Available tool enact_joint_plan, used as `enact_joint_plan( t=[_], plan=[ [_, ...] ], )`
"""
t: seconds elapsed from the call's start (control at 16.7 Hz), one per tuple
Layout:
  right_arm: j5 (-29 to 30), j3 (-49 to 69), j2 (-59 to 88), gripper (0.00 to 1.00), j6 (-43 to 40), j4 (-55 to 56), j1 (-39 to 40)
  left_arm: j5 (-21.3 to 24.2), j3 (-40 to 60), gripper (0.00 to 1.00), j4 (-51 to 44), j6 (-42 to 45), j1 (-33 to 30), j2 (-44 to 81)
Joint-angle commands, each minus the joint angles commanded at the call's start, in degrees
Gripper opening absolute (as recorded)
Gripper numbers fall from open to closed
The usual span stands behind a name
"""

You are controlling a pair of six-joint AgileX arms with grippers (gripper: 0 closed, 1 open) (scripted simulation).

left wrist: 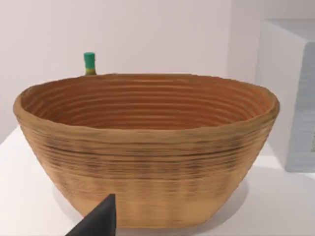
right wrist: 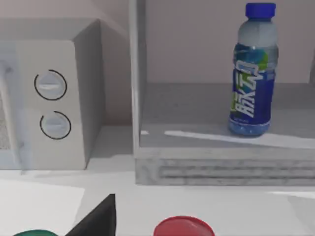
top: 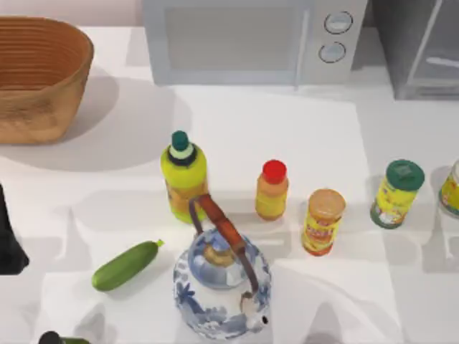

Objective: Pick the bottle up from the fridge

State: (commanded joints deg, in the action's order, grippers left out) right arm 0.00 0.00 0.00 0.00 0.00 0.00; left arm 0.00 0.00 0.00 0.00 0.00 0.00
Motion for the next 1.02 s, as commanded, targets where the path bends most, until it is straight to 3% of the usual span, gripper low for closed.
enact_joint_plan(
  t=[0.24, 0.42, 1.02],
  plan=[
    [-0.64, 0.29, 1.7, 1.0, -0.03, 1.77, -0.68, 0.0, 0.0, 1.0, 0.0, 0.0, 0.0, 0.0],
    [-2.97, 1.43, 8.7, 1.0, -0.13, 8.94, -3.3, 0.0, 0.0, 1.0, 0.0, 0.0, 0.0, 0.0],
    [-16.96, 5.67, 60.71, 1.0, 0.38, 53.9, -18.18, 0.0, 0.0, 1.0, 0.0, 0.0, 0.0, 0.0]
  ],
)
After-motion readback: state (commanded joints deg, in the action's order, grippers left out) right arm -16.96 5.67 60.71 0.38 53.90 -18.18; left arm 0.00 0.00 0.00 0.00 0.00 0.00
